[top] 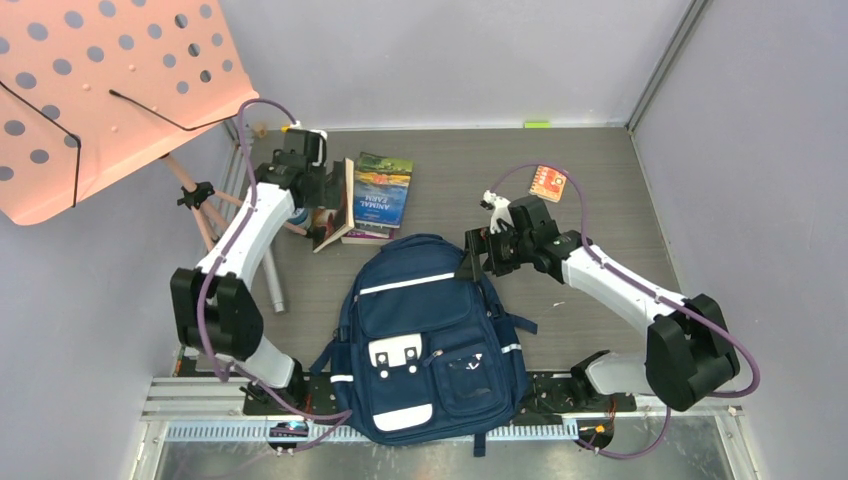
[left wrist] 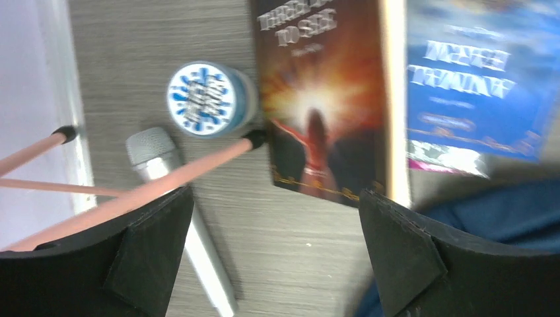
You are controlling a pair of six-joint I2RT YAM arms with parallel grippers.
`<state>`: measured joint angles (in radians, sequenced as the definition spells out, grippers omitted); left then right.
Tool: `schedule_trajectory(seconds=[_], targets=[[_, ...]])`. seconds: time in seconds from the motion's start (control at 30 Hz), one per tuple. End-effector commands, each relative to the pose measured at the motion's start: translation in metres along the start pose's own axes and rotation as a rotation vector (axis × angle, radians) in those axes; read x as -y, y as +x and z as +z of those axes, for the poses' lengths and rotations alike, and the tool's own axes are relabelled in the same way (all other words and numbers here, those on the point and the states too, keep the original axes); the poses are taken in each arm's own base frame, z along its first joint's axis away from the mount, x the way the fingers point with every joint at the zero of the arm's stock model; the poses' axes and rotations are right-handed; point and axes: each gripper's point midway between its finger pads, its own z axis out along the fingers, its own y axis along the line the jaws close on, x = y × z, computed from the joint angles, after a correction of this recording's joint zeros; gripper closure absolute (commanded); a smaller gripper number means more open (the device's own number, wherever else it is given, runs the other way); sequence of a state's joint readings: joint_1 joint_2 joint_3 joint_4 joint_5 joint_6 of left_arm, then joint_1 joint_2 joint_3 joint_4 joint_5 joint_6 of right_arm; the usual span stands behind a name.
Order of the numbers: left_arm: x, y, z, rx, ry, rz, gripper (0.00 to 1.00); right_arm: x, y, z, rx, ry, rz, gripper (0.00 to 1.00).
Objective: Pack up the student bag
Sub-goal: Pick up the personal item from the center of the board.
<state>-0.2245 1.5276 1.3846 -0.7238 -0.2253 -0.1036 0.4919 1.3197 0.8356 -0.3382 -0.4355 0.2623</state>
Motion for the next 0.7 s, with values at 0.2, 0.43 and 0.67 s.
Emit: schedule_trajectory(seconds=[0.2,0.43,0.67], targets=[[-0.061,-0.021,0.059,-0.053,-0.224,-0.031,0.00,-0.014,-0.012,-0.003,0.098,-0.070,-0.050,0.06],[-0.070,-0.007,0.095,-0.152,-0.230,-0.023,0.00,-0.013,-0.011,-0.002,0.109,-0.074,-0.045,0.06],[-0.076,0.014,0.115,-0.245,-0.228,-0.055,0.00,-0.013,-0.011,-0.002,0.110,-0.074,-0.046,0.05]])
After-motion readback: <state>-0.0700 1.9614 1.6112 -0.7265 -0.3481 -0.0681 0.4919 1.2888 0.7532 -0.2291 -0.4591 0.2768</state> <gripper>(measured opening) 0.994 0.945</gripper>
